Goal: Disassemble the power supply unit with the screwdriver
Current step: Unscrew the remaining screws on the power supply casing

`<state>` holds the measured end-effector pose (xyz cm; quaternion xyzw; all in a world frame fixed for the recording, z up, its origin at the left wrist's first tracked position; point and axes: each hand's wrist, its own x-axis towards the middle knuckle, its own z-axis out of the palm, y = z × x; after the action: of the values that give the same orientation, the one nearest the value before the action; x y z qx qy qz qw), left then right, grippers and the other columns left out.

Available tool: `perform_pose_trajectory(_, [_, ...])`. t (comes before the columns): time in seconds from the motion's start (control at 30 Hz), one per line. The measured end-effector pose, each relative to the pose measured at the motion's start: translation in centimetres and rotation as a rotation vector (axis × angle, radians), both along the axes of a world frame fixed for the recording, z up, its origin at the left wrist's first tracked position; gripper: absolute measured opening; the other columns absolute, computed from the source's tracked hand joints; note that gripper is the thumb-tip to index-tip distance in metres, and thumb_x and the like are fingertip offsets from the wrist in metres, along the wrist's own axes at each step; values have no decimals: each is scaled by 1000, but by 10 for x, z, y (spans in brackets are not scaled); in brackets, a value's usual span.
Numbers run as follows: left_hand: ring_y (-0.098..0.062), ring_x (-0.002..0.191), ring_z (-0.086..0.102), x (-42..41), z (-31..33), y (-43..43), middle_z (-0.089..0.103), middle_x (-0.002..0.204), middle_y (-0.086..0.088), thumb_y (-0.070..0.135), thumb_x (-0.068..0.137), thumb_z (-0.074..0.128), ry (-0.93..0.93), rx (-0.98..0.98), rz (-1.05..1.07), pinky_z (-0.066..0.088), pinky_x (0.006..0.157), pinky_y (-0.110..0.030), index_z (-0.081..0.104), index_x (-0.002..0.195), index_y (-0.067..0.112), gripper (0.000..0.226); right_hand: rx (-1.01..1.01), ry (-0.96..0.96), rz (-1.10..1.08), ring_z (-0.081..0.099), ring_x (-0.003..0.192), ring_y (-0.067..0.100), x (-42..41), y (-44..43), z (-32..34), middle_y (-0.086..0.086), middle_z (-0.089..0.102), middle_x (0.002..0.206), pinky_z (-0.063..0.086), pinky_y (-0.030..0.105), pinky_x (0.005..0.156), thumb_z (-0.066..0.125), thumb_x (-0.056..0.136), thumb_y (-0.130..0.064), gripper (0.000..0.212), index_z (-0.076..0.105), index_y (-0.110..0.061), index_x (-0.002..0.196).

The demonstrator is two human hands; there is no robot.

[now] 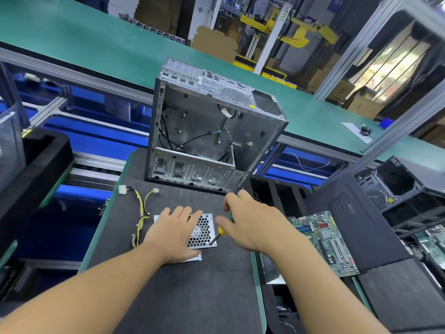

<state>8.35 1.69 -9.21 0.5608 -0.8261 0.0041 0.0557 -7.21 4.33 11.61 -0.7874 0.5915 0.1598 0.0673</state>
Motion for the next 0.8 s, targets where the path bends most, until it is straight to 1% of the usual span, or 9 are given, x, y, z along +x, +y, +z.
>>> perform_pose_trajectory(0.07, [-27, 106, 49, 1, 1, 0, 51, 119, -3, 82, 69, 31, 7, -4, -5, 37, 83, -44, 34, 147, 20, 100, -80, 44, -5, 56, 84, 30, 1, 0, -1, -1, 52, 105, 40, 38, 68, 30, 102, -48, 30, 41, -21, 106])
perform_pose_trajectory(0.13, [-27, 105, 50, 1, 1, 0, 52, 119, -3, 83, 69, 32, 0, -6, -13, 38, 83, -44, 35, 147, 20, 101, -118, 50, 32, 53, 77, 30, 0, 0, -3, 0, 55, 104, 38, 36, 64, 35, 103, -34, 15, 40, -20, 105])
perform_pose_trajectory(0.27, [-27, 100, 50, 0, 1, 1, 52, 114, -3, 83, 70, 35, 23, -6, -7, 37, 80, -44, 38, 145, 20, 98, 39, -35, 51, 42, 102, 24, -2, 0, 0, -2, 40, 122, 43, 38, 75, 46, 93, -23, 26, 45, -26, 119])
perform_pose_trajectory(0.33, [-27, 102, 50, 0, 0, 0, 52, 116, -3, 82, 69, 36, 24, 1, -7, 37, 82, -44, 37, 145, 21, 98, 59, -47, 32, 40, 103, 25, -1, 1, 1, -1, 35, 123, 45, 40, 79, 46, 94, -26, 27, 43, -25, 120])
perform_pose_trajectory(0.5, [-27, 101, 51, 0, 0, 1, 54, 115, -3, 82, 68, 38, 24, -18, -9, 38, 81, -44, 41, 144, 20, 98, -73, 42, 5, 48, 74, 32, 4, 3, -1, 5, 47, 108, 38, 37, 65, 33, 104, -35, 21, 38, -18, 115])
perform_pose_trajectory(0.57, [-27, 107, 49, 0, -1, 1, 51, 120, -3, 83, 69, 34, 16, -7, -5, 37, 84, -44, 34, 148, 21, 101, -71, 56, 46, 49, 78, 30, 3, 3, -1, 5, 47, 114, 40, 37, 64, 41, 101, -24, 19, 40, -18, 119])
perform_pose_trajectory(0.63, [-27, 113, 47, 0, -2, 0, 49, 127, -3, 83, 70, 31, -4, 5, 0, 36, 89, -45, 26, 152, 21, 103, -12, 22, 61, 44, 94, 27, 0, 2, 0, 2, 39, 122, 44, 39, 70, 45, 95, -17, 26, 43, -20, 121])
perform_pose_trajectory(0.73, [-25, 119, 45, 0, -2, -1, 45, 136, -1, 84, 70, 28, -13, 17, -3, 36, 93, -44, 20, 154, 21, 105, 35, -27, 32, 42, 103, 27, -3, 3, 1, 0, 36, 123, 47, 41, 79, 44, 96, -27, 25, 44, -22, 120])
perform_pose_trajectory(0.8, [-24, 122, 44, 1, -2, -2, 43, 140, 0, 85, 70, 27, -12, 13, -3, 36, 94, -44, 19, 155, 21, 106, -60, 36, 27, 50, 92, 30, -4, 3, -2, 2, 45, 116, 43, 39, 72, 38, 100, -38, 24, 43, -20, 115])
